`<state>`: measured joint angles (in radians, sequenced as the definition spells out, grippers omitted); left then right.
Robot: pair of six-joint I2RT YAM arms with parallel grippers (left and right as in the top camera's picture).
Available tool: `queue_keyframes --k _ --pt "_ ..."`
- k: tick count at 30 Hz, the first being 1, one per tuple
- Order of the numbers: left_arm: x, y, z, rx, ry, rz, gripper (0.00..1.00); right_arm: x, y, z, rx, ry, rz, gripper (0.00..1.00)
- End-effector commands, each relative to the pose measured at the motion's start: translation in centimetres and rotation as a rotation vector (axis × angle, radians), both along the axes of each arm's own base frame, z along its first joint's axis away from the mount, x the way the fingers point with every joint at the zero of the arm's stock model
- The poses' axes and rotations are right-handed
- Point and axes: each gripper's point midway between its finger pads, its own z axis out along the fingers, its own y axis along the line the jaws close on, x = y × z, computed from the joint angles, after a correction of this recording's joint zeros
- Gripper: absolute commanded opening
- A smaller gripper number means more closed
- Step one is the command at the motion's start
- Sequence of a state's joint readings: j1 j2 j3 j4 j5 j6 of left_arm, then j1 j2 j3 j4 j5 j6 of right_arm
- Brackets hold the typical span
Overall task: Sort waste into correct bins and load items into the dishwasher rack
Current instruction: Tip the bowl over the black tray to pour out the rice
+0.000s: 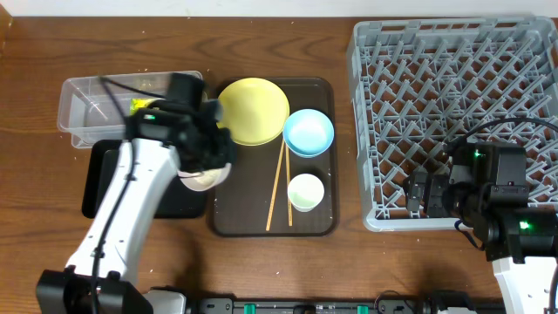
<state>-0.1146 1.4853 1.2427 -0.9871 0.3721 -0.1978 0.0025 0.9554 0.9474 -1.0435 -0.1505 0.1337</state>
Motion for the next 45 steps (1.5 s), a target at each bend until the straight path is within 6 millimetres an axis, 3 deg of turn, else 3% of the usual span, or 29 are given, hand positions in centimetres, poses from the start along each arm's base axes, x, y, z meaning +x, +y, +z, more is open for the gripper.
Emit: queue_keyframes --k 1,9,18,30,39,42,45 --pt "0.2 0.4 0.7 -0.152 -0.025 -0.056 0.06 0.2 0.4 0.7 0.010 -0.018 0.008 0.99" --pt "1.4 4.3 2.4 -0.530 -0.129 0.022 0.06 0.2 0.4 0.7 0.010 -0.018 0.008 0.99" --pt "3.0 9.2 0.8 -0.740 -0.120 0.215 0.06 0.1 0.4 0.7 0.010 -0.014 0.008 0.99" --pt "4.0 13.9 0.0 -1.047 -0.122 0.438 0.07 0.1 0.4 0.7 0.010 -0.015 0.008 0.99" --pt "4.1 15.5 1.8 -1.164 -0.187 0.492 0.06 0.1 0.4 0.7 0.010 -0.015 0.008 0.99" --pt "3.8 15.3 1.9 -1.178 -0.152 0.513 0.06 0.1 0.4 0.7 0.010 -0.014 0.008 0.99" --pt "3.8 15.5 0.6 -1.094 -0.162 0.483 0.06 0.1 0.4 0.7 0.010 -0.014 0.008 0.99"
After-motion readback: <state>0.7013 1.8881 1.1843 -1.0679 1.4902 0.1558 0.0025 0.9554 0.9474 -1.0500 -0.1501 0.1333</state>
